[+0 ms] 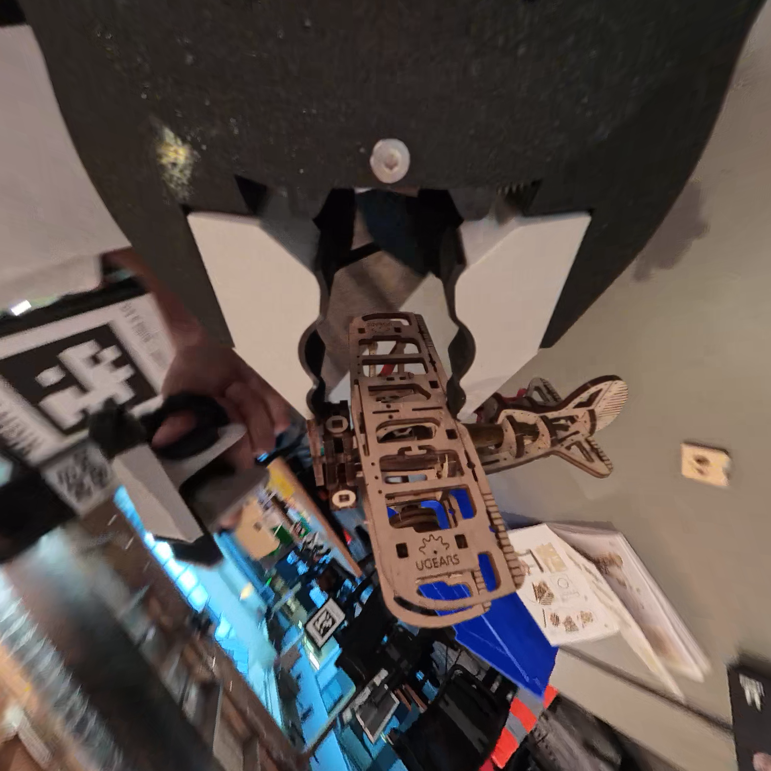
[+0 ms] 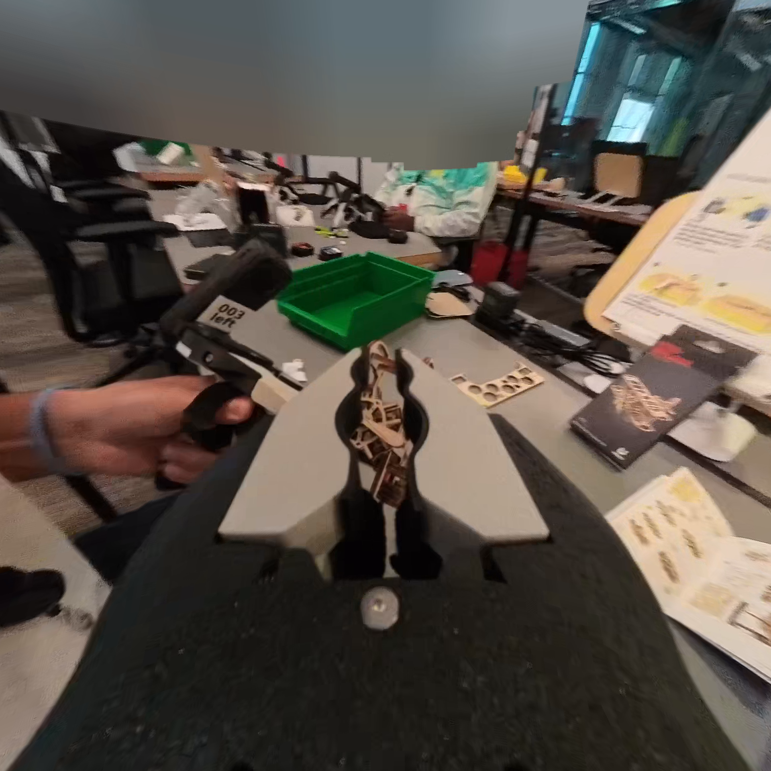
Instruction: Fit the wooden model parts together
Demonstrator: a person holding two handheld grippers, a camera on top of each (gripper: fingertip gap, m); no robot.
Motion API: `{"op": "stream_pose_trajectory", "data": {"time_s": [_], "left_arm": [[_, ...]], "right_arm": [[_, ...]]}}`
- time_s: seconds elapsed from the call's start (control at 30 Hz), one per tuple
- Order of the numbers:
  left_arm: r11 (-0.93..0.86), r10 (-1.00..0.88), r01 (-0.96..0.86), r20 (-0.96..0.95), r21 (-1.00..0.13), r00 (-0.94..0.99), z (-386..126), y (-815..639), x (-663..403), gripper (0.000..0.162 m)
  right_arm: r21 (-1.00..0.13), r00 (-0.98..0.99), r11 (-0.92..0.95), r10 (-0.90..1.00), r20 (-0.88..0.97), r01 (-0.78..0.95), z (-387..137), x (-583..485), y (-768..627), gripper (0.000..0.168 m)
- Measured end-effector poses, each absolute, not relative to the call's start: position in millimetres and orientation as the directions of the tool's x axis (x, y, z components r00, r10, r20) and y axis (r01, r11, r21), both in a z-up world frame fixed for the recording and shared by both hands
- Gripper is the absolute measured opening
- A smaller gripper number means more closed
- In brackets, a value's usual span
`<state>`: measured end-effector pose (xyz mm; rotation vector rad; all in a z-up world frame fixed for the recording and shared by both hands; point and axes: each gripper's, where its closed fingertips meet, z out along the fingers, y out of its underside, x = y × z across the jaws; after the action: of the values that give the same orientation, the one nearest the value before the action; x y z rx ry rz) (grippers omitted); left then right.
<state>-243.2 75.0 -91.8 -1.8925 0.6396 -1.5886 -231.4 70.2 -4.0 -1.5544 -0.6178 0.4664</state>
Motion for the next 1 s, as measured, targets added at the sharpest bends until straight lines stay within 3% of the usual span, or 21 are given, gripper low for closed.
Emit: {"op": "stream_pose_trajectory", "data": {"time_s": [0.03,0.07,0.13,0.23,0.3,0.57,0.83,1.0], "left_arm": [[-0.640,-0.758,-0.025,0.626,-0.768,0.183,-91.9,74.4,-245.9,0.056],[-0.557,-0.821,-0.055,0.540,-0.829,0.185,-91.6,73.4,-249.1,0.057],[-0.419,-0.898,-0.094,0.398,-0.903,0.185,-89.1,72.1,-255.5,0.057],[-0.289,-0.951,-0.094,0.274,-0.953,0.146,-80.7,63.7,-259.6,0.057],[-0.266,-0.960,-0.085,0.256,-0.960,0.115,-78.1,57.5,-258.7,0.057],[-0.172,-0.975,-0.064,0.160,-0.983,0.155,-74.7,57.8,-261.6,0.057],[-0.122,-0.961,-0.003,0.117,-0.993,0.251,-62.6,57.7,-263.7,0.057],[-0.130,-0.944,0.027,0.132,-0.991,0.302,-60.1,57.1,-262.4,0.057]], "right_arm": [[-0.996,0.707,-0.048,0.707,0.018,0.073,-8.9,-229.5,66.9,0.026],[-0.991,0.639,-0.122,0.767,-0.054,0.063,-19.1,-228.2,62.9,0.037],[-0.949,0.531,-0.277,0.832,-0.158,0.152,-48.4,-226.0,52.8,0.031],[-0.937,0.442,-0.315,0.869,-0.222,0.150,-62.7,-236.0,42.7,0.032],[-0.928,0.387,-0.339,0.885,-0.259,0.152,-67.3,-246.4,36.6,0.040],[-0.925,0.340,-0.368,0.885,-0.317,0.098,-59.8,-256.0,35.7,0.044],[-0.890,0.279,-0.443,0.845,-0.456,-0.110,-43.3,-257.3,38.3,0.045],[-0.906,0.338,-0.397,0.840,-0.423,-0.149,-43.8,-255.6,44.5,0.035]]}}
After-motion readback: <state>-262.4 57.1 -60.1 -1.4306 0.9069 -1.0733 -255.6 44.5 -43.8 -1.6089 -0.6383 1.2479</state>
